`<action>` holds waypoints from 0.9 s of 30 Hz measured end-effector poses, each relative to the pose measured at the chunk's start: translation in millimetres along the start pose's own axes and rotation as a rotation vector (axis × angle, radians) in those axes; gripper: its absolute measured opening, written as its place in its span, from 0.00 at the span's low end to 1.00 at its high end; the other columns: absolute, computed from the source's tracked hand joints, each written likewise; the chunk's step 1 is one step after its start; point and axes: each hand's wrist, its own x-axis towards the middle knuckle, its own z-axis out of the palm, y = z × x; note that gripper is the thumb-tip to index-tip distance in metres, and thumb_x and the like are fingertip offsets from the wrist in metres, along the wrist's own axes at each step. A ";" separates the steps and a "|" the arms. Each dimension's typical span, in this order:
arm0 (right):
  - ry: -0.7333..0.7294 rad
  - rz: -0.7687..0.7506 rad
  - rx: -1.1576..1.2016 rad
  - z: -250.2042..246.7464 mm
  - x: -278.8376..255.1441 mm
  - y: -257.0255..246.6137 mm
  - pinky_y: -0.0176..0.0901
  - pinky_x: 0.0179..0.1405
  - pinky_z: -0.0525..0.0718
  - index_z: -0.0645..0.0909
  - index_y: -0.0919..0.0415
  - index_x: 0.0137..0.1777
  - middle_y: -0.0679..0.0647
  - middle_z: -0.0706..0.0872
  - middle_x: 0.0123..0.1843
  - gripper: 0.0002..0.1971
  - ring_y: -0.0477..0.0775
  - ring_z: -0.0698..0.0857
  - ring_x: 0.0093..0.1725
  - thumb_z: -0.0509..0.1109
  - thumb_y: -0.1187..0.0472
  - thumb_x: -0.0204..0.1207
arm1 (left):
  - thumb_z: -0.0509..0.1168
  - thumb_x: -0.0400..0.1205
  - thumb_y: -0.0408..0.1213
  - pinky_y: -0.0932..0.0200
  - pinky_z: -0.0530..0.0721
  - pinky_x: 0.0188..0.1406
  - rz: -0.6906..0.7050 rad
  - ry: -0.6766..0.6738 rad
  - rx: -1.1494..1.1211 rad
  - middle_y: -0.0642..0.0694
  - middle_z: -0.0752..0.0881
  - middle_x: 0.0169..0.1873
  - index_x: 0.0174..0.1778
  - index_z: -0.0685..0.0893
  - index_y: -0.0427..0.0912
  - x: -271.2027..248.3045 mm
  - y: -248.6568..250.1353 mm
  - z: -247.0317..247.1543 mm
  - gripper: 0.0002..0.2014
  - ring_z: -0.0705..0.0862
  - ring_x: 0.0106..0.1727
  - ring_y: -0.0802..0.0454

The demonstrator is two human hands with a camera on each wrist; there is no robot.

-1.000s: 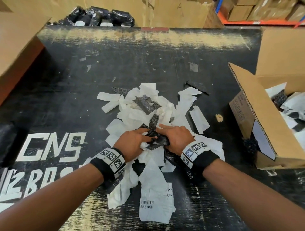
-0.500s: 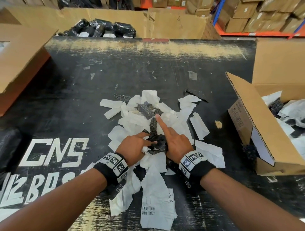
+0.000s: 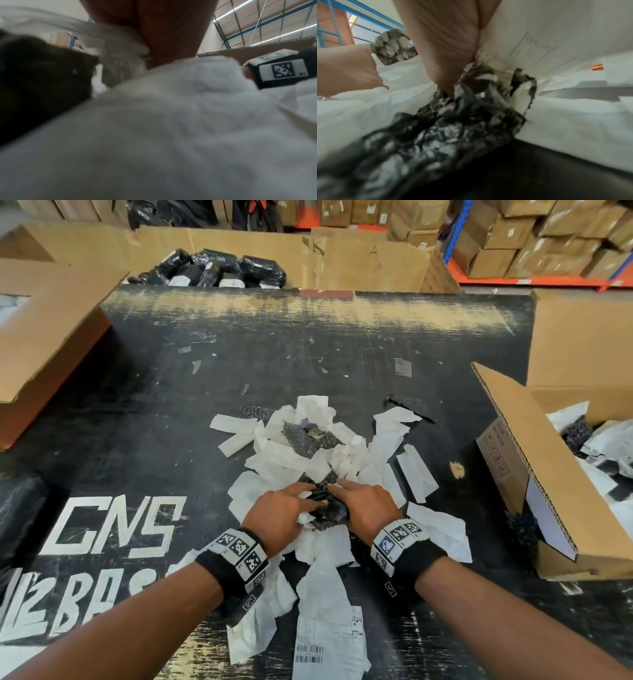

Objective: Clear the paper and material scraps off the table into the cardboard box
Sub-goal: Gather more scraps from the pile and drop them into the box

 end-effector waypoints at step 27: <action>0.731 -0.125 0.129 -136.5 -28.7 -45.0 0.65 0.47 0.90 0.81 0.57 0.73 0.60 0.83 0.72 0.30 0.66 0.91 0.55 0.78 0.64 0.69 | 0.80 0.57 0.18 0.48 0.93 0.46 0.309 0.679 0.057 0.50 0.86 0.69 0.61 0.91 0.57 -25.9 38.0 -145.2 0.39 0.92 0.56 0.47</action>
